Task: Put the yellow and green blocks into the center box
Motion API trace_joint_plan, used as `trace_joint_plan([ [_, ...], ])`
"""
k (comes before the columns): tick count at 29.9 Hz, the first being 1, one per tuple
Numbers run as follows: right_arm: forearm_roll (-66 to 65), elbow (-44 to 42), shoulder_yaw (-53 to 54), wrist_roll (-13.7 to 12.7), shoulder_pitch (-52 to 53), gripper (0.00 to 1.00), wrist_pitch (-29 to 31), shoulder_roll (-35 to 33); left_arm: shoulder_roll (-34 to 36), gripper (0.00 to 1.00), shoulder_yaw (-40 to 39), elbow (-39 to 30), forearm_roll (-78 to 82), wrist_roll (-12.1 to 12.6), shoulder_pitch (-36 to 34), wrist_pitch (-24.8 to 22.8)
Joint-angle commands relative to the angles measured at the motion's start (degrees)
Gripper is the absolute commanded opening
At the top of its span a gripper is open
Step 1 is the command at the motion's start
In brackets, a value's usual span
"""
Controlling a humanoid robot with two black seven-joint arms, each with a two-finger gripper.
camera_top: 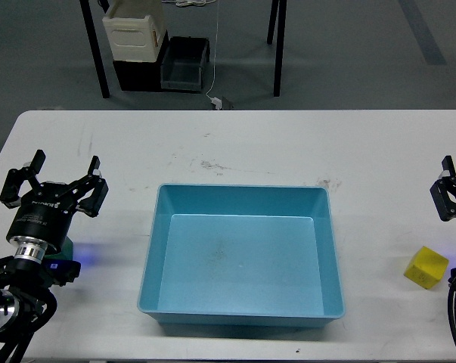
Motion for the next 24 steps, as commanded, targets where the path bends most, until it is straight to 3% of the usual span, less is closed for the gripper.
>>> trace_joint_plan([
  [1, -0.01, -0.21, 0.43, -0.02, -0.02, 1.00, 0.15, 0.00, 0.04, 1.00, 0.00, 0.00, 0.00, -0.12, 0.01, 0.17],
  [10, -4.12, -2.58, 1.57, 0.16, 2.26, 1.00, 1.47, 0.00, 0.04, 1.00, -0.09, 0.00, 0.09, -0.12, -0.08, 0.52],
  [12, -10.52, -3.46, 1.84, 0.24, 5.86, 1.00, 1.47, -1.04, 0.04, 1.00, -0.09, 0.08, 0.09, -0.12, 0.01, 0.52],
  [19, -38.19, -8.46, 0.79, 0.51, 18.07, 1.00, 1.56, -15.79, -0.05, 1.00, -0.09, 0.17, 0.09, -0.12, 0.01, 0.52],
  [24, -61.41, -9.00, -6.31, 1.47, 27.65, 1.00, -4.84, -23.80, -0.57, 1.00, -0.09, 0.17, 0.09, -0.12, -0.08, 0.70],
])
